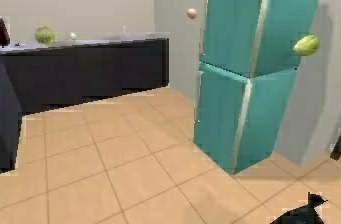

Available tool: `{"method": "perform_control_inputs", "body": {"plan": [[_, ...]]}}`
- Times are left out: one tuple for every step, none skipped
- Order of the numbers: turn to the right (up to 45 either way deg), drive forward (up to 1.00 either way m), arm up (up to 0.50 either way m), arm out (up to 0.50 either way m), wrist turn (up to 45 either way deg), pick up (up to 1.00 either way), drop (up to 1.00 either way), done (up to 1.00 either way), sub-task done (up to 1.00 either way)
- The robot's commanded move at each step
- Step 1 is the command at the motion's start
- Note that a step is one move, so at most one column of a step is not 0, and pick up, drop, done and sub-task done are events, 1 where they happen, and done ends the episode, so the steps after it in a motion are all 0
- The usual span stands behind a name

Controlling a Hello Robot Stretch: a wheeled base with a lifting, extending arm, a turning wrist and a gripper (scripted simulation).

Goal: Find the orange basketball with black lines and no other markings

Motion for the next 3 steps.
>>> {"method": "perform_control_inputs", "body": {"plan": [[45.0,0.0,0.0,0.0,0.0,0.0,0.0,0.0,0.0],[45.0,0.0,0.0,0.0,0.0,0.0,0.0,0.0,0.0],[45.0,0.0,0.0,0.0,0.0,0.0,0.0,0.0,0.0]]}}
